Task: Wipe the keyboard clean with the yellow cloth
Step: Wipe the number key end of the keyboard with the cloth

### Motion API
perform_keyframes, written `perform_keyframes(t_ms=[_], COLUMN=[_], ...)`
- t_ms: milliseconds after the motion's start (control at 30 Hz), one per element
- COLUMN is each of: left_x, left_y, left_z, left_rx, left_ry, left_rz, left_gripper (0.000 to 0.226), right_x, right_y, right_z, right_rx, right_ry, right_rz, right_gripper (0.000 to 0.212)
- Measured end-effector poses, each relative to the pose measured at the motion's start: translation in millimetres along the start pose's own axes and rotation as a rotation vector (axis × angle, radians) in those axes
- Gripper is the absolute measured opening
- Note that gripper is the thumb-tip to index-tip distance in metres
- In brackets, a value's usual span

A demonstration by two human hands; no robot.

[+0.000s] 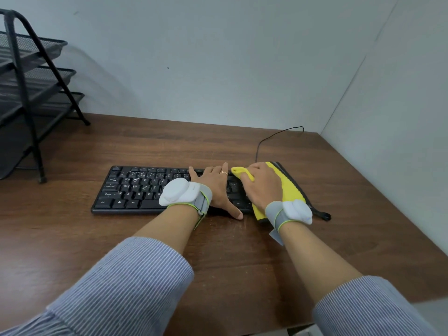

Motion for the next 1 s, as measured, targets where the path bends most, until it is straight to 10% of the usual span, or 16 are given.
perform_keyframes(t_ms=[267,500,700,1000], left_x=[0.0,-2.1,-2.0,-2.9], left_y=[-0.7,-2.0,-3.1,-2.8], left_z=[1.0,-1.9,-3.6,-3.3], left_rx=[-0.002,0.027,0.024,0.035], left_ry=[-0.005,-0.011,-0.009,0.000], left_rz=[-0.010,-0.010,-0.010,-0.026], left_gripper=[0.149,0.150,0.152,0.151], right_x=[21.1,-17.9,14.7,4.3], right_y=[13.6,-6.5,8.1,4.8], right_z=[-3.3,-13.9,-14.1,28.7], right_rx=[0.092,-0.125,-0.004,0.087], right_ry=[-0.212,0.007,-0.256,-0.008], right_rz=[-0.116,0.007,-0.107,-0.080], right_gripper=[0.038,0.037,0.031,0.031])
Point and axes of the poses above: each hand's wrist, its own z-axis away from the middle knuckle, its own y-axis out of the back of the hand, x = y × z, the point moved 4 cm from there along -z, towards the middle knuckle, and after that the axes turned 9 degrees about -x, right-handed, at the moved point
